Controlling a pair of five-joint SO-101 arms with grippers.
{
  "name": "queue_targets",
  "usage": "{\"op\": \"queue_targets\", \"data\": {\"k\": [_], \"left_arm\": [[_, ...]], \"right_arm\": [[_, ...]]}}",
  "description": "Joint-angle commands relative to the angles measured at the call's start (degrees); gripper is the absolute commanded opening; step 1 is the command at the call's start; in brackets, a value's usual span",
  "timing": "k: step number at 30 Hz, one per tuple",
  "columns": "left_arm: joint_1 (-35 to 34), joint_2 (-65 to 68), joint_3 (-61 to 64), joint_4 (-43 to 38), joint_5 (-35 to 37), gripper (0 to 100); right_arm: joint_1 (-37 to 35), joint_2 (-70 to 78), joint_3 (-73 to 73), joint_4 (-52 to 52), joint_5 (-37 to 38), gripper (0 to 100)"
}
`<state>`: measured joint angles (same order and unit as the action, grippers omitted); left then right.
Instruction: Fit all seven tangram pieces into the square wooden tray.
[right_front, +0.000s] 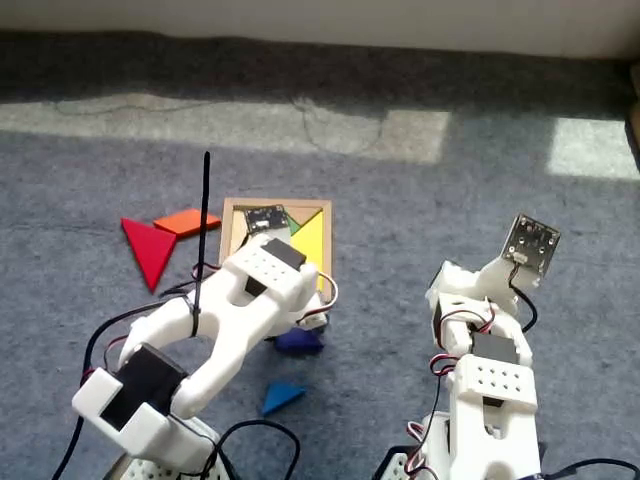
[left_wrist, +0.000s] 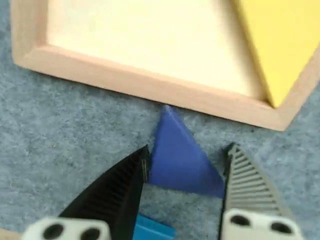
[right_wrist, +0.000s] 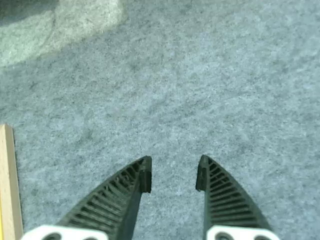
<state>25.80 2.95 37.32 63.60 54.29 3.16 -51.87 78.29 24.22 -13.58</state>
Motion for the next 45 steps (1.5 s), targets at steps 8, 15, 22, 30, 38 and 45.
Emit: {"op": "queue_targets", "data": {"k": [8, 15, 22, 30, 38, 45], "left_arm": [[0.04, 0.31, -0.92, -0.26, -2.64, 3], [0.04, -4.70, -6.81, 9.14, -7.38, 0], [0.04, -18.95, -3.65, 14.15, -13.98, 0], [-6.29, -36.26, 3.91, 13.98, -25.93, 0], [-25.19, -52.88, 14.64, 13.89, -33.23, 0], [-40.66, -59.30, 29.23, -2.55, -35.96, 0]], "right_arm": [[-0.13, -0.84, -0.66, -1.01, 0.70, 15.9], [-0.13, -0.84, -0.66, -1.01, 0.70, 15.9], [-0.13, -0.84, -0.66, -1.01, 0.70, 15.9], [-0.13, -0.84, -0.66, -1.01, 0.70, 15.9], [-0.13, -0.84, -0.66, -1.01, 0.79, 15.9], [-1.54, -0.84, -0.66, 2.95, 5.54, 15.9]]}}
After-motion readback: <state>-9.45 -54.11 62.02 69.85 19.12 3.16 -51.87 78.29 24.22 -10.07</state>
